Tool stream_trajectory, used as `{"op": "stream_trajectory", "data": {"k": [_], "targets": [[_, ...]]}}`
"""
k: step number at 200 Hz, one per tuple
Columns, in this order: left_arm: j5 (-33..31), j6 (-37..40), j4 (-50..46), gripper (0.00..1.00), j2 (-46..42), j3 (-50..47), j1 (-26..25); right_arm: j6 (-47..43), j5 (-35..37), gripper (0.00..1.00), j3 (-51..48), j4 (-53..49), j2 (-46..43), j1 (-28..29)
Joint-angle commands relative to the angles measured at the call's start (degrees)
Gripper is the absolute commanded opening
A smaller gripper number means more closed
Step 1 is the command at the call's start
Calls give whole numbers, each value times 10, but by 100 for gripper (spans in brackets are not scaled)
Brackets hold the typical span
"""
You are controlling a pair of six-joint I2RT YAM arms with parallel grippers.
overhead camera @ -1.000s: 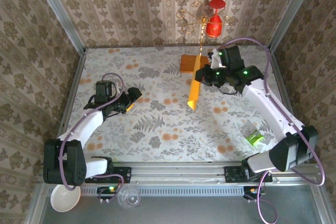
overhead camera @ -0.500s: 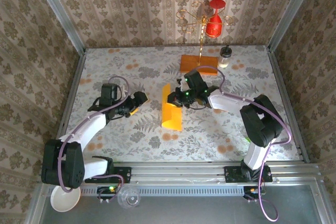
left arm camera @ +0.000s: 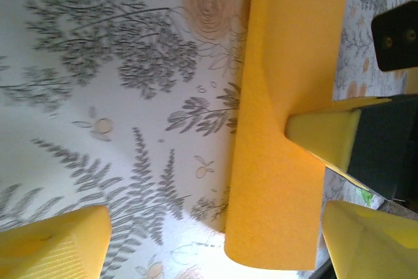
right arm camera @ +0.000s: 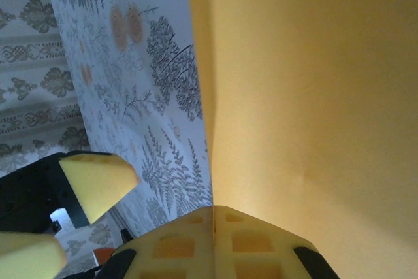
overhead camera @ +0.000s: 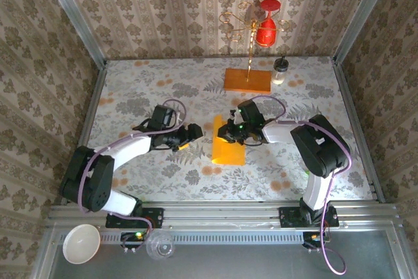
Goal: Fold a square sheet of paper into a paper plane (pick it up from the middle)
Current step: Fold the square sheet of paper in half at the center of the table.
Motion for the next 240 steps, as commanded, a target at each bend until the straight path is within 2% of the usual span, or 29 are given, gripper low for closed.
{"op": "stream_trajectory", "data": {"k": [1, 36, 94, 163, 188, 240], "targets": [[-17, -11, 7, 83, 16, 23, -15, -16, -11, 4, 3, 11, 2, -2], [-30, -32, 29, 84, 1, 8, 0, -3, -53, 4, 28, 17, -24, 6], [-20, -52, 79, 92, -46, -30, 13, 66, -110, 6, 0, 156, -48, 7], [-36, -36, 55, 87, -25, -27, -25, 93, -107, 6, -60, 261, -3, -3], [-59, -38, 54, 87, -42, -44, -26, 82, -104, 6, -65, 264, 13, -6], [-60, -36, 46, 87, -37, -42, -28, 61, -96, 6, -93, 264, 38, -30]]}}
